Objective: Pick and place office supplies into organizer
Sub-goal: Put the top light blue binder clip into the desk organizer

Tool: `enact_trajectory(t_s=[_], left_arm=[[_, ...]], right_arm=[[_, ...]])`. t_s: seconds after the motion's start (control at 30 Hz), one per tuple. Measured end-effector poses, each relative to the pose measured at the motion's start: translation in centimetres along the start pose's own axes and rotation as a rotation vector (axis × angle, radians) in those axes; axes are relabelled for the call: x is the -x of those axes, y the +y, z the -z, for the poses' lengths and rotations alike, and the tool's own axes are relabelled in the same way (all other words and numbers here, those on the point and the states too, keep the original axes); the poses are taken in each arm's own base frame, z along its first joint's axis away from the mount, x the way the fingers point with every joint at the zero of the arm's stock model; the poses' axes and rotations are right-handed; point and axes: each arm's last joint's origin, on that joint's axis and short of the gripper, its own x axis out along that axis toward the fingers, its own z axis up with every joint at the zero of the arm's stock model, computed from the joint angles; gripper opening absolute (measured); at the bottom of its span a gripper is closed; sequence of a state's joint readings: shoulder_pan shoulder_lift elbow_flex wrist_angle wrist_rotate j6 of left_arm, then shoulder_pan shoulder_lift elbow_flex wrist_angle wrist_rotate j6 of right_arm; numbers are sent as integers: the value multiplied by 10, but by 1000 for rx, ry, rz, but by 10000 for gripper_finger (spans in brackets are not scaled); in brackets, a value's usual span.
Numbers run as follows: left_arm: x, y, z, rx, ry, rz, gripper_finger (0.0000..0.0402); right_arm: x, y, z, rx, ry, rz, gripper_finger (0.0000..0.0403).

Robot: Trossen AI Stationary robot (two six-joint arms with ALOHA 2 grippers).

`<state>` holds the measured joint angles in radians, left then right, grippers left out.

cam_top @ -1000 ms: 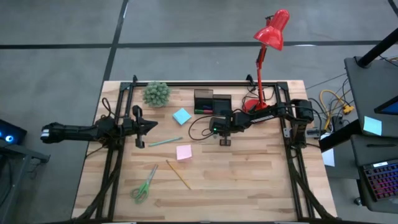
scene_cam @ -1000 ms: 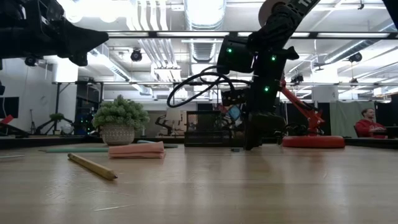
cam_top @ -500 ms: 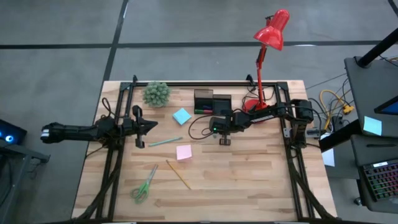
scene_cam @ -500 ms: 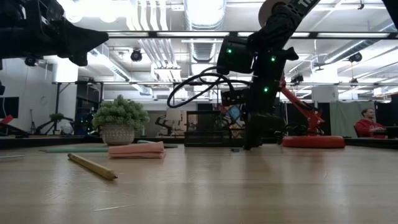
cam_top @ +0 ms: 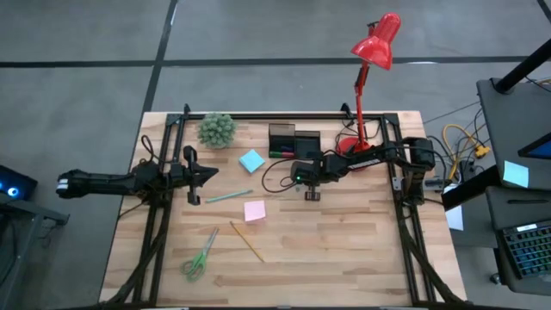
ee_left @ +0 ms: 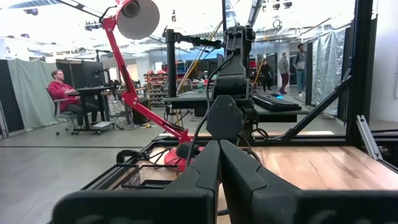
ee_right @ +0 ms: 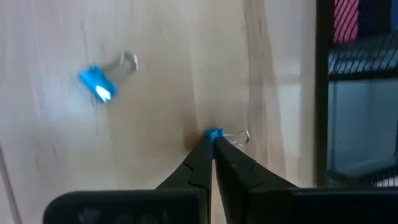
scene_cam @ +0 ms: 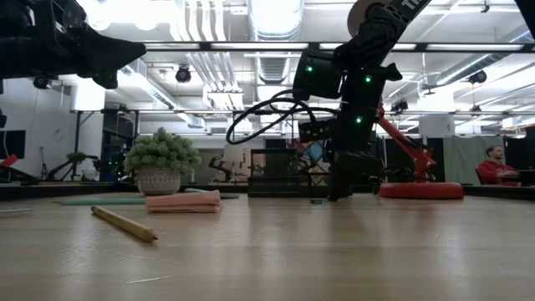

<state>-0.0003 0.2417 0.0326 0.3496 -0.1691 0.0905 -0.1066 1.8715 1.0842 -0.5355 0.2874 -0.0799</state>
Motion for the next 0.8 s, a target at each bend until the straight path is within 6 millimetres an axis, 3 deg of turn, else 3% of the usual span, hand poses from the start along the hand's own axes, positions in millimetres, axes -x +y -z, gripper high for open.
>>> enact_trajectory(t_s=[0.8], left_arm=[[0,0,0,0,0,0,0]], right_arm=[[16,-5,-2,-13,-43,4,8]])
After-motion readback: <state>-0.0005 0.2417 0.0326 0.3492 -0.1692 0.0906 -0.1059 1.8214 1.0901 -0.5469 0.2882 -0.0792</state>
